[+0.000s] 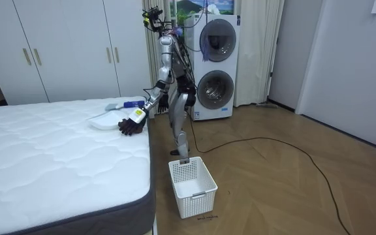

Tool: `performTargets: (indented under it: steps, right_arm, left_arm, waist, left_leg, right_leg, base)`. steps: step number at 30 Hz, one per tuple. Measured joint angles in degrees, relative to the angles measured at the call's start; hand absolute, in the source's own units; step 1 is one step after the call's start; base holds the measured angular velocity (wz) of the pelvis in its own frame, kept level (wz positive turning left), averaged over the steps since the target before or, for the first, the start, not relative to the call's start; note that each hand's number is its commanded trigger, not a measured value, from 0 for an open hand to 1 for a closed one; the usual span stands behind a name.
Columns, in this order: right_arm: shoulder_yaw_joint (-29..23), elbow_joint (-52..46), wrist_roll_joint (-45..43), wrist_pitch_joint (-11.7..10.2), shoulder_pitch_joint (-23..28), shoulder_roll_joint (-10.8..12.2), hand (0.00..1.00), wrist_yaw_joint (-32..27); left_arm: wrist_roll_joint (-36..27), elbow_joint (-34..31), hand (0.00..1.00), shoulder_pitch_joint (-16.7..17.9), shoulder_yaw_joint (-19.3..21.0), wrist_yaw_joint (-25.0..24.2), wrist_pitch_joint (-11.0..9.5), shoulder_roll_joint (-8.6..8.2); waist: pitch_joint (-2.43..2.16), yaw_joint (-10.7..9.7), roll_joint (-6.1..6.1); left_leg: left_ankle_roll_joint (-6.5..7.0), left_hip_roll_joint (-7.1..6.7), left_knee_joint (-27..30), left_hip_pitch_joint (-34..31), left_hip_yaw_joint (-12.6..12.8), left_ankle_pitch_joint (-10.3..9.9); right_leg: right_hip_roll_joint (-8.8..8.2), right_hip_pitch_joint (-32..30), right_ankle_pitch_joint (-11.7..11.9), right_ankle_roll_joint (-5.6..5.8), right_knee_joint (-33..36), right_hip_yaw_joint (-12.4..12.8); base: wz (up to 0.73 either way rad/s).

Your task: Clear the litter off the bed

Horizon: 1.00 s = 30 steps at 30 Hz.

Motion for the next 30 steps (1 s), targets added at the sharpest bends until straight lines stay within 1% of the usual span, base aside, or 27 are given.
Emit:
performTargets:
  steps: [1, 3, 7, 9, 12, 16, 19, 21, 26, 30]
  right_arm:
    - [-0.1, -0.1, 0.1, 0.0, -0.1, 0.0, 0.00, 0.0]
    - [-0.4, -0.6, 1.4, -0.1, -0.3, -0.1, 0.00, 0.0]
    - [-0.5, -0.7, 4.3, -0.3, -0.3, -0.2, 0.00, 0.0]
    - [-0.5, -0.7, 7.2, -0.3, -0.2, -0.3, 0.00, 0.1]
    - [-0.5, -0.7, 8.7, -0.3, -0.2, -0.3, 0.00, 0.2]
    - [-0.4, -1.2, 8.8, -0.4, -0.2, -0.3, 0.00, 0.1]
    - [-0.4, -1.5, 8.9, -0.4, -0.2, -0.3, 0.00, 0.1]
    - [-0.4, -1.6, 8.9, -0.3, -0.2, -0.3, 0.00, 0.1]
    - [-0.3, -1.6, 9.2, -0.3, -0.2, -0.3, 0.00, 0.1]
    - [0.2, -1.6, 10.9, -0.2, 0.0, -0.3, 0.00, 0.1]
  left_arm:
    - [0.0, 0.0, 1.00, -0.2, -0.1, 0.0, 0.0, 0.25]
    - [0.1, 0.0, 1.00, -1.2, 0.0, 0.0, 0.3, 1.41]
    - [0.0, 0.0, 1.00, -1.7, 0.0, 0.0, 1.3, 2.39]
    - [0.0, 0.0, 1.00, -2.6, 0.0, 0.6, 2.0, 3.03]
    - [0.0, 0.0, 1.00, -3.9, 0.0, 1.1, 2.3, 4.05]
    - [-1.0, 0.9, 1.00, -4.6, -0.1, 1.1, 2.5, 4.16]
    - [-1.2, 1.6, 1.00, -4.6, -0.7, 0.6, 3.6, 4.16]
    - [-1.2, 1.5, 1.00, -4.6, -1.8, -0.2, 3.5, 4.14]
    - [-1.3, 1.6, 1.00, -4.9, -2.2, -1.0, 3.7, 3.98]
    - [-3.2, 2.1, 1.00, -4.9, -2.3, -1.5, 3.7, 3.81]
  waist:
    - [0.04, -0.2, -0.02]
    - [0.19, -0.7, -0.27]
    - [0.21, -1.2, -0.19]
    - [0.28, -1.6, -0.08]
    - [0.29, -1.8, -0.07]
    - [0.29, -2.3, -0.07]
    - [0.29, -2.8, -0.07]
    - [0.29, -2.7, -0.06]
    - [0.30, -2.9, -0.05]
    - [0.33, -3.0, 0.00]
  left_leg:
    - [0.03, -0.03, 0.2, -0.2, 0.0, -0.1]
    - [0.01, -0.07, 1.2, -1.7, 0.1, -0.4]
    - [-0.01, 0.09, 2.8, -3.5, 0.2, -0.4]
    - [-0.02, 0.11, 3.7, -4.7, 0.0, -0.4]
    - [-0.01, 0.11, 4.2, -5.7, -0.1, -0.4]
    - [0.05, 0.16, 4.9, -6.1, 0.0, -0.5]
    - [0.17, 0.28, 5.1, -6.3, 0.3, -0.5]
    - [0.30, 0.60, 5.5, -6.4, 0.7, -0.9]
    - [0.31, 0.64, 5.5, -6.3, 0.8, -0.9]
    - [0.31, 0.71, 5.5, -6.3, 0.9, -0.9]
  right_leg:
    - [-0.11, -0.4, -0.1, -0.04, 0.6, 0.0]
    - [-0.49, -2.5, -0.6, -0.25, 2.7, 0.3]
    - [-0.56, -4.4, -0.7, -0.52, 4.4, 0.5]
    - [-0.63, -5.5, -0.6, -0.66, 5.2, 0.4]
    - [-0.69, -6.4, -0.7, -0.70, 5.7, 0.4]
    - [-0.71, -6.6, -0.7, -0.69, 5.8, 0.3]
    - [-0.74, -6.8, -0.7, -0.69, 6.1, 0.3]
    - [-0.67, -6.9, -0.7, -0.69, 6.3, 0.4]
    - [-0.72, -6.9, -0.7, -0.69, 6.3, 0.4]
    - [-0.70, -6.9, -0.7, -0.71, 6.4, 0.4]
  base:
    - [0.05]
    - [0.00]
    - [-0.02]
    - [0.02]
    - [0.00]
    - [0.00]
    - [-0.03]
    - [-0.04]
    - [0.00]
    - [0.00]
